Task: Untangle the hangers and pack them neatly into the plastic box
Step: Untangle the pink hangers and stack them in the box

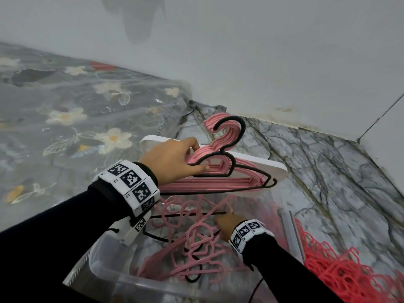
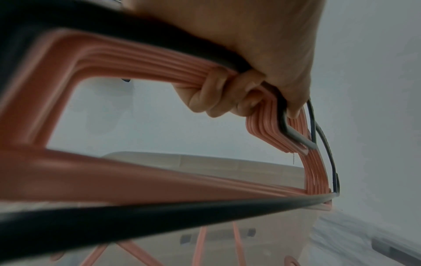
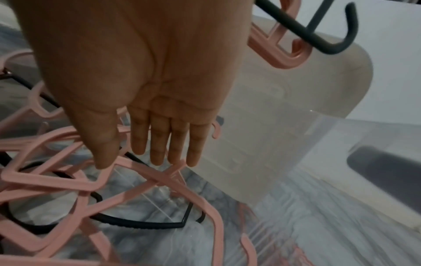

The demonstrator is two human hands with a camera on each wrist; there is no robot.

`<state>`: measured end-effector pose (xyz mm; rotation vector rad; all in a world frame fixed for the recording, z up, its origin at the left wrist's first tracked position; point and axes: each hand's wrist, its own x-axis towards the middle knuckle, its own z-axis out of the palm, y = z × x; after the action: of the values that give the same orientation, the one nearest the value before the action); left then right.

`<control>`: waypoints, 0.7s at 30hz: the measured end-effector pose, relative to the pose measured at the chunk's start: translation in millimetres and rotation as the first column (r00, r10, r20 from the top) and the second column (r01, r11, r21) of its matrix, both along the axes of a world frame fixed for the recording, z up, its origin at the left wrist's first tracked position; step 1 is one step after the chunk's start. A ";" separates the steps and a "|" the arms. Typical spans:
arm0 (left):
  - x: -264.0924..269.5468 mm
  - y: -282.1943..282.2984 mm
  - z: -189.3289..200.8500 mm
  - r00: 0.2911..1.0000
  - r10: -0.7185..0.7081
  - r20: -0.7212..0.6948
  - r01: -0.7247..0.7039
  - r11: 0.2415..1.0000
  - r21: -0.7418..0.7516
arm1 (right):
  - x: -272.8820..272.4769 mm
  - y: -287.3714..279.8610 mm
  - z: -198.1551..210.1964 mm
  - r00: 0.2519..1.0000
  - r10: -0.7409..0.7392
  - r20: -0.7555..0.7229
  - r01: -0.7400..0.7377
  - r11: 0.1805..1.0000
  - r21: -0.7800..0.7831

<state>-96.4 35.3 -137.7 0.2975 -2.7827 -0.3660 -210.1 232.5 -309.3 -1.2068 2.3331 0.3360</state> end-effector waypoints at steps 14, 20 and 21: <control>-3.4 -5.2 -0.7 0.999 0.043 -0.024 -0.037 0.976 0.216 | 22.5 -17.2 -15.7 0.994 0.103 -0.042 -0.101 0.993 0.056; -2.3 -2.4 0.1 0.999 0.040 -0.004 -0.039 0.983 0.180 | 33.9 -19.6 -20.4 0.989 0.125 -0.081 -0.119 0.990 0.073; -2.5 -2.5 0.2 0.999 0.041 0.000 -0.041 0.984 0.175 | 35.7 -19.8 -22.2 0.990 0.121 -0.078 -0.116 0.991 0.071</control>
<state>-98.9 32.8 -137.5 0.3942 -2.7405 -0.6017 -174.4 212.7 -331.5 -1.3250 2.3045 0.5093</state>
